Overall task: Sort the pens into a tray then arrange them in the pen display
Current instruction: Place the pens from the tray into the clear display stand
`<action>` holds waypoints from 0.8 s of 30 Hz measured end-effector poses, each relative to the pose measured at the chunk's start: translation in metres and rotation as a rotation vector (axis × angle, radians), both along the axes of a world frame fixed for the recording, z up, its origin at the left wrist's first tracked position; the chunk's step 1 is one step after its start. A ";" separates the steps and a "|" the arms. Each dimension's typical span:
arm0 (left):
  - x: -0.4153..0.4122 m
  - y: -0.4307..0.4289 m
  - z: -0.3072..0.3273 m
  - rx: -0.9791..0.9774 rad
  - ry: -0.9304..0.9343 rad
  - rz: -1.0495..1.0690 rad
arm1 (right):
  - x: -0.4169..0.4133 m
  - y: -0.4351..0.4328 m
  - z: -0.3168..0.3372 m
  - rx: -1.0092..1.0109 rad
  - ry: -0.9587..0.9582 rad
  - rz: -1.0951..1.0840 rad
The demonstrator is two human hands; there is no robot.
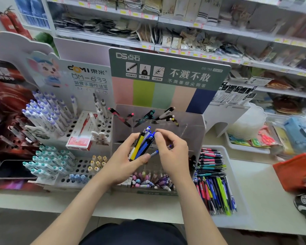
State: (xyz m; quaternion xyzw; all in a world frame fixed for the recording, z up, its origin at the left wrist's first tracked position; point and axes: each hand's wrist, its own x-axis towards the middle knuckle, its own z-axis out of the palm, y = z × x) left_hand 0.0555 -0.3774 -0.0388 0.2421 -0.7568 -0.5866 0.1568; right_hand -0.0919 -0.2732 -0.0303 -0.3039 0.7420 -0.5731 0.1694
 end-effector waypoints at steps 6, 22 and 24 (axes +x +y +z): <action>0.000 0.000 0.009 0.067 0.016 -0.025 | -0.007 -0.002 0.002 -0.002 -0.225 -0.036; 0.032 -0.028 0.005 -0.059 0.018 0.266 | 0.011 -0.031 0.007 -0.361 -0.040 -0.297; 0.036 -0.031 0.005 -0.024 0.033 0.282 | 0.024 -0.041 0.002 -0.313 0.012 -0.204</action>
